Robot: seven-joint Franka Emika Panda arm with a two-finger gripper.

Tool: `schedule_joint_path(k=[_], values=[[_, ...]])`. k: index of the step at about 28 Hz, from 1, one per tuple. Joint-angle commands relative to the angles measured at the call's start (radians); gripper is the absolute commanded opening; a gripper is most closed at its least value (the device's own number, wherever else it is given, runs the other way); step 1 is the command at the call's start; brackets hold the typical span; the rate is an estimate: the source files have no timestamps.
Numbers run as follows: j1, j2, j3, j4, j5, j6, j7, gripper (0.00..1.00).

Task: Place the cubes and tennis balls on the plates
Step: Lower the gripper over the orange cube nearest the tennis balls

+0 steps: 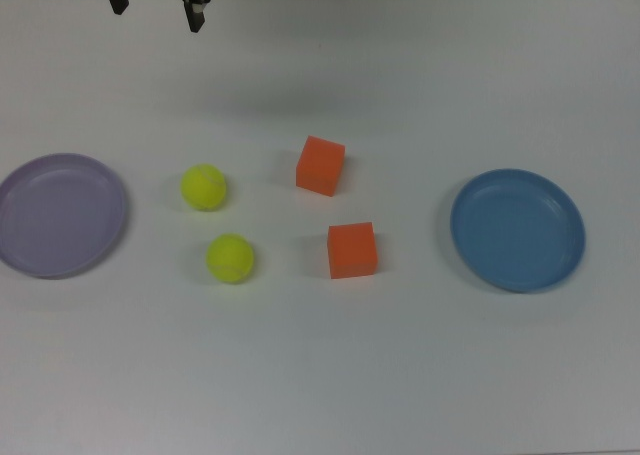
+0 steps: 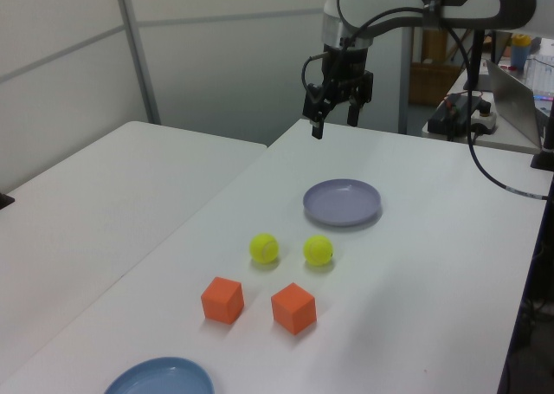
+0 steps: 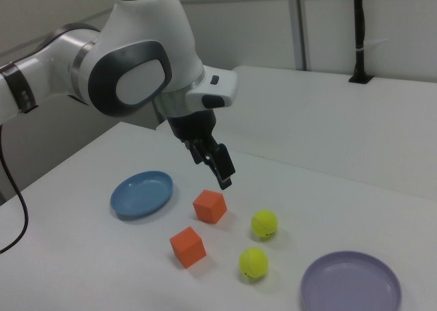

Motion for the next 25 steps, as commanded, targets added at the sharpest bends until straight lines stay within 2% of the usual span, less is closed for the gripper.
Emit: schedule_joint_path(k=[1, 5, 6, 9, 11, 15, 18, 22, 25], values=[[-0.01, 0.016, 0.139, -0.029, 0.016, 0.048, 0.057, 1.0], [-0.008, 0.014, 0.174, -0.069, 0.013, 0.128, 0.148, 1.0], [-0.008, 0.017, 0.193, -0.08, 0.013, 0.134, 0.156, 1.0], [-0.007, 0.023, 0.21, -0.093, 0.022, 0.137, 0.164, 1.0], [-0.007, 0.04, 0.237, -0.1, 0.055, 0.147, 0.165, 1.0], [-0.007, 0.056, 0.249, -0.135, 0.091, 0.197, 0.168, 1.0], [-0.004, 0.057, 0.263, -0.221, 0.12, 0.317, 0.187, 1.0], [-0.004, 0.062, 0.288, -0.309, 0.12, 0.435, 0.214, 1.0], [-0.004, 0.074, 0.3, -0.336, 0.12, 0.453, 0.217, 1.0]])
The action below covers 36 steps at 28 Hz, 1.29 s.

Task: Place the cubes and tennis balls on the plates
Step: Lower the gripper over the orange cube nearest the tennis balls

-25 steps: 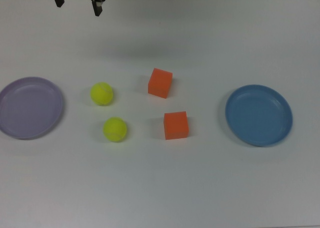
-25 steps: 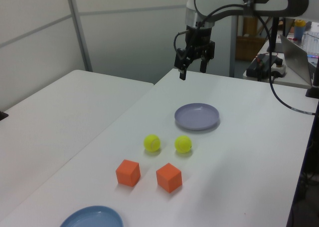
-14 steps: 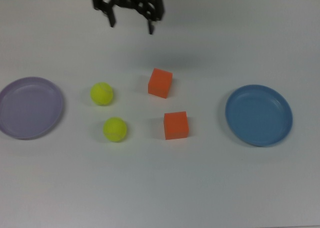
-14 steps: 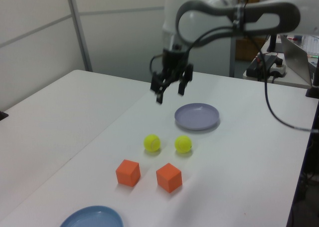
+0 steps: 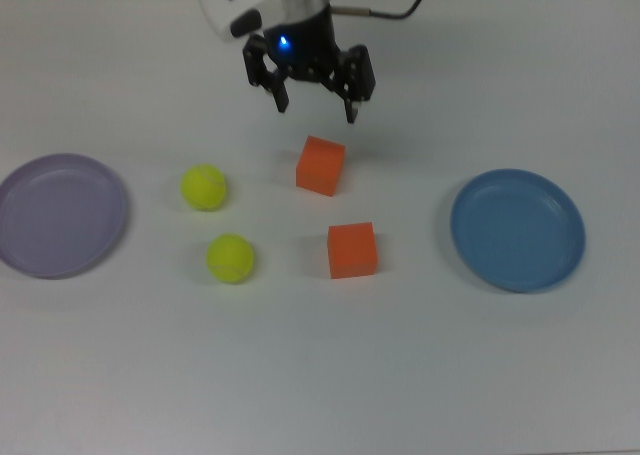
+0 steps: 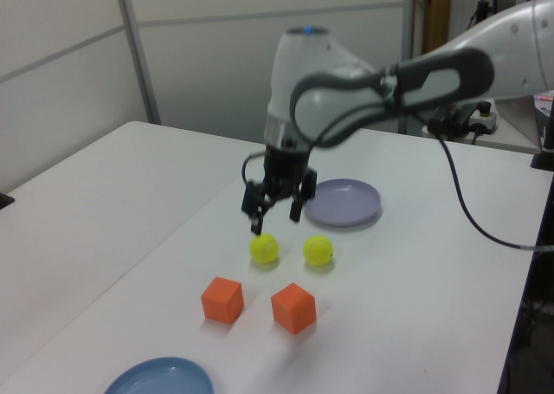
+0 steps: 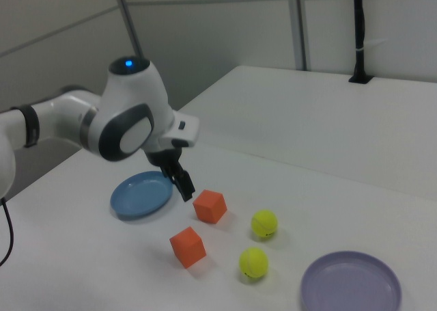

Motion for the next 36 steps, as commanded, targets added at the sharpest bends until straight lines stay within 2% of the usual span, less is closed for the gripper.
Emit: schedule_joint_path(k=[1, 10, 19, 36], values=[[-0.007, -0.004, 0.034, -0.087, 0.014, 0.073, 0.031, 1.0], [-0.007, 0.078, 0.043, -0.094, 0.008, 0.103, 0.054, 1.0], [-0.008, 0.088, 0.043, -0.129, -0.001, 0.103, 0.059, 1.0], [-0.021, 0.144, 0.036, -0.152, -0.07, 0.145, 0.082, 1.0]])
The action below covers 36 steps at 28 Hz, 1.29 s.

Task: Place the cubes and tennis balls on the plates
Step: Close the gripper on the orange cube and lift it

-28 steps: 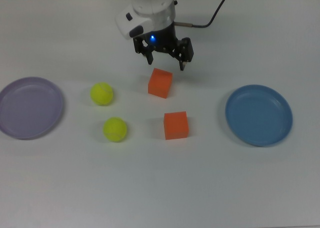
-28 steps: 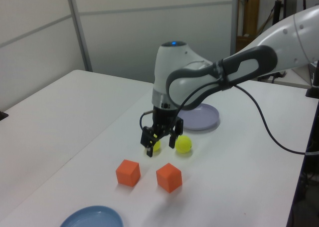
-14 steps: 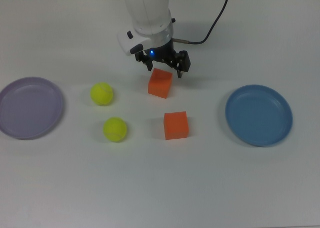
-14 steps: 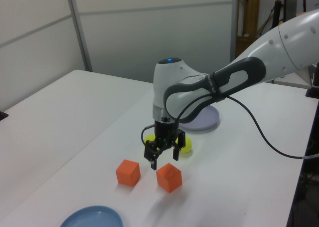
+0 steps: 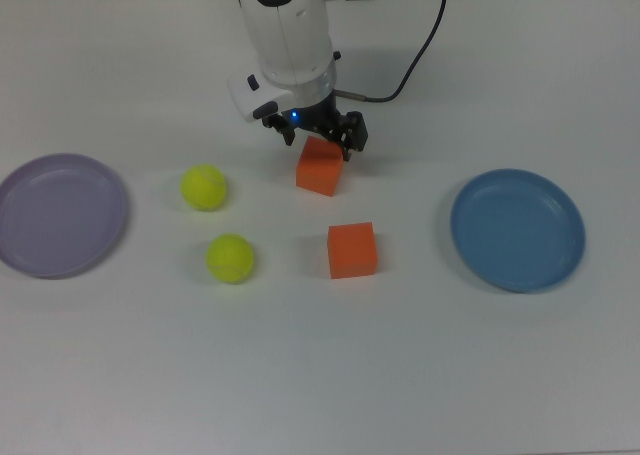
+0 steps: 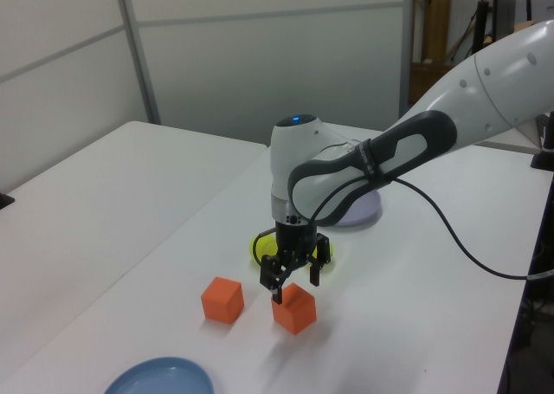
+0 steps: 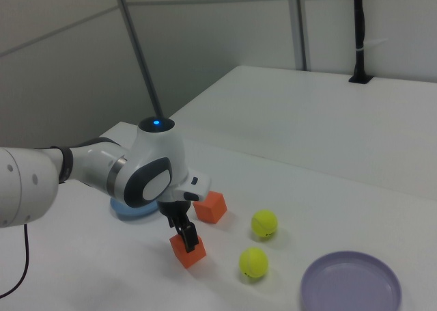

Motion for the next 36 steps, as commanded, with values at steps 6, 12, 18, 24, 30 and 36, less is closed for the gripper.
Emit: schedule_joint_path(k=[6, 12, 18, 24, 30, 36], values=[[-0.002, 0.02, 0.0, -0.023, -0.041, 0.079, 0.029, 1.0], [0.007, 0.041, 0.003, -0.02, -0.048, 0.091, 0.029, 1.0], [0.011, 0.081, 0.008, -0.012, -0.068, 0.099, 0.034, 1.0], [0.014, 0.092, 0.011, -0.009, -0.099, 0.123, 0.062, 0.6], [0.014, 0.086, 0.016, 0.015, -0.097, 0.123, 0.06, 0.0], [0.017, 0.031, 0.065, 0.035, -0.097, 0.111, 0.062, 0.0]])
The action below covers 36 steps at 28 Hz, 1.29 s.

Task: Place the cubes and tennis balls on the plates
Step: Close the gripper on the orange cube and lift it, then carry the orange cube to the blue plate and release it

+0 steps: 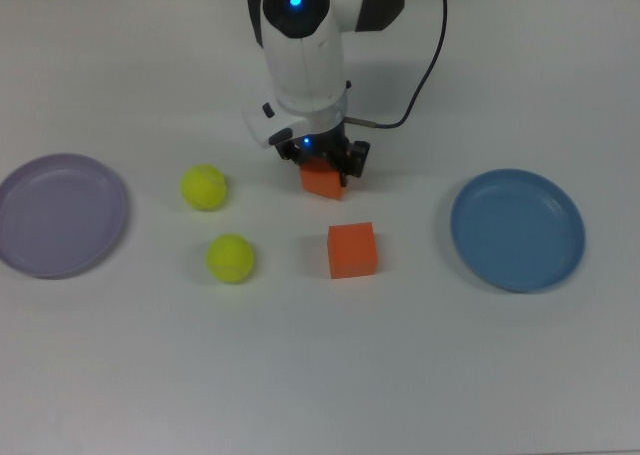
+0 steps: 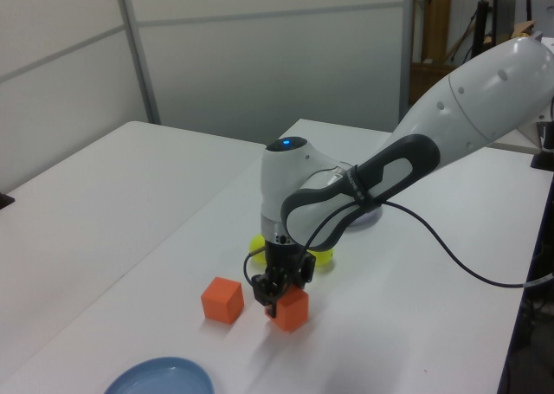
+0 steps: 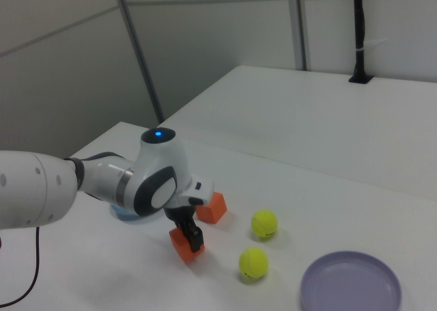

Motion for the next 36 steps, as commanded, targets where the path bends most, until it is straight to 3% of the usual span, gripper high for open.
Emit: schedule_joint_path(k=[1, 8, 13, 20, 25, 36], values=[[0.007, -0.064, 0.046, 0.013, -0.021, 0.0, 0.036, 0.0], [0.031, -0.03, 0.136, 0.143, -0.025, 0.0, 0.112, 0.0], [0.096, 0.013, 0.137, 0.204, -0.041, 0.011, 0.157, 0.0], [0.17, 0.169, 0.137, 0.365, -0.17, 0.015, 0.293, 0.0], [0.206, 0.248, 0.137, 0.437, -0.239, 0.04, 0.37, 0.0], [0.253, 0.278, 0.134, 0.441, -0.268, 0.14, 0.421, 0.0]])
